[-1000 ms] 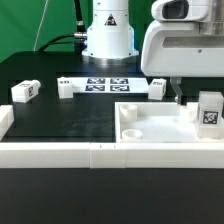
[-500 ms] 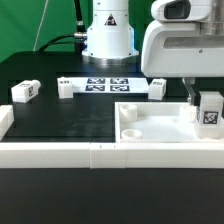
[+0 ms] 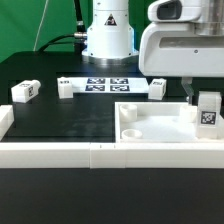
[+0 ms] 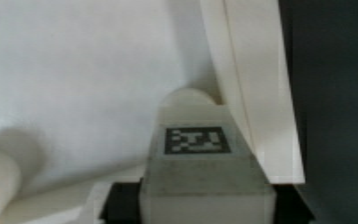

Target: Assemble one leg

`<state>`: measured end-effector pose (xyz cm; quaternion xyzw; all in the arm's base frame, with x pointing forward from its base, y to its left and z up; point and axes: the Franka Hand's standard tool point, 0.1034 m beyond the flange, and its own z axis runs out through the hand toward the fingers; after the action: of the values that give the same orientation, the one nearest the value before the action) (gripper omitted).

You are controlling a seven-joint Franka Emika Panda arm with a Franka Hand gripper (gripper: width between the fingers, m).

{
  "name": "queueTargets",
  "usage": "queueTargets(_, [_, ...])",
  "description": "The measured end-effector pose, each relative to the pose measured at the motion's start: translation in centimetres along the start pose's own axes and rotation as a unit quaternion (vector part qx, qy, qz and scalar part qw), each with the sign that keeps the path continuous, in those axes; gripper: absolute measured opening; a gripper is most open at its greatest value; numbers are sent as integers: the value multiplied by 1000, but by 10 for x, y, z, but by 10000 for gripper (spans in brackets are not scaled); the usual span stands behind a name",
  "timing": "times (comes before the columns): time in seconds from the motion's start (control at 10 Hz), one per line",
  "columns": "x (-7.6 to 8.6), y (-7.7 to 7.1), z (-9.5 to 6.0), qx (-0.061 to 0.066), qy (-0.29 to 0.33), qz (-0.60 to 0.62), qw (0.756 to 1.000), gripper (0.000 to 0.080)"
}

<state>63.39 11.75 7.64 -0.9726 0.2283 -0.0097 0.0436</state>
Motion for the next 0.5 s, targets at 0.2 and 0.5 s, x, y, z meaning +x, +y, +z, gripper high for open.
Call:
queueTargets(0.2, [0,0,0,3,-1,120,993,291])
queueTargets(0.5, [-3,-3,1,3,-2,308,951,292])
